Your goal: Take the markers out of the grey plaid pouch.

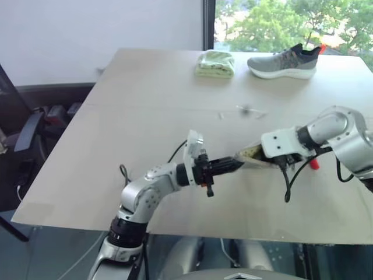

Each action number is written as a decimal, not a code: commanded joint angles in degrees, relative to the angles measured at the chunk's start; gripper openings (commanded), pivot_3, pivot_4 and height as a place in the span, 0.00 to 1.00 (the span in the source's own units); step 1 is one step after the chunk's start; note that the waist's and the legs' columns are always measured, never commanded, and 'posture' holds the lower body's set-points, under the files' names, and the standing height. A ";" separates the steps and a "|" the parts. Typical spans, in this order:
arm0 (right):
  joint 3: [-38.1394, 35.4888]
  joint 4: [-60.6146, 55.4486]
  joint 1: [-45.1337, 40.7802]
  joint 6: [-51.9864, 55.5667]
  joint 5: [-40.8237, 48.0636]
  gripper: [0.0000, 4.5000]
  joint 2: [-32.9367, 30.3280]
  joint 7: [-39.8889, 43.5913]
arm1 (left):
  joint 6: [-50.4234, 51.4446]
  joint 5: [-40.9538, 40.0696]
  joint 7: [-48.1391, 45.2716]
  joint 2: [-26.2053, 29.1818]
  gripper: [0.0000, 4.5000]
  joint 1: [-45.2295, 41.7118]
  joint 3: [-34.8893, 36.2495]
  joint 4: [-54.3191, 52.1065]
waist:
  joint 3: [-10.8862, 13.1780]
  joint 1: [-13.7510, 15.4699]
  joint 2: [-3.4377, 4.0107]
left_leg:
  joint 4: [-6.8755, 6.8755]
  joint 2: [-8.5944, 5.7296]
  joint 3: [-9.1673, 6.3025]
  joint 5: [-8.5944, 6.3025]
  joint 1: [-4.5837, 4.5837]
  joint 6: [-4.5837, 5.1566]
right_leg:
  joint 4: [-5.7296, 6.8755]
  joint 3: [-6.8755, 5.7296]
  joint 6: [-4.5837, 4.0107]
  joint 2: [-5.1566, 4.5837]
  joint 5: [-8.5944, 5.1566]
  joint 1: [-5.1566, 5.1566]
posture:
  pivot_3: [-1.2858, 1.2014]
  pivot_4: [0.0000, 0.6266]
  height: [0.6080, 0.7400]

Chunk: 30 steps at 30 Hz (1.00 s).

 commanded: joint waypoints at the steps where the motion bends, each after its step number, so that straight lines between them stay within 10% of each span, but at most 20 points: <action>1: 2.15 4.01 -0.58 -2.80 -4.58 0.58 1.92 -1.43 | -1.41 -0.38 -1.16 -0.31 0.00 -0.42 0.46 -0.46 | 0.00 -0.10 0.00 | 0.00 0.00 0.00 0.00 0.01 0.00 | 0.00 0.00 0.00 0.01 0.00 0.00 | 0.52 0.24 1.00; 9: 4.66 13.63 0.18 -9.22 -9.94 0.58 8.17 -4.78 | -1.87 0.60 -1.36 -0.47 0.00 -0.43 0.17 0.12 | -0.05 -0.20 -0.07 | -0.01 0.01 0.00 0.01 0.11 -0.02 | 0.03 0.03 -0.01 0.05 0.01 0.03 | 0.52 0.24 1.00; 15: 2.62 14.23 0.86 -10.44 -9.21 0.16 9.11 -4.13 | -2.21 1.07 -1.62 -0.09 0.00 0.13 -0.02 -0.12 | -0.13 -0.13 -0.20 | -0.01 0.15 -0.04 0.09 0.21 -0.16 | 0.05 -0.01 -0.21 0.20 0.13 0.08 | 0.52 0.24 1.00; 30: -17.88 -2.00 6.94 -1.10 17.24 0.16 4.59 1.96 | -12.37 11.41 -5.77 6.08 0.00 -1.21 -2.33 0.78 | -0.05 0.00 -0.14 | -0.12 0.17 -0.09 0.11 0.05 -0.19 | -0.08 -0.04 -0.26 0.21 0.16 0.00 | 0.52 0.24 1.00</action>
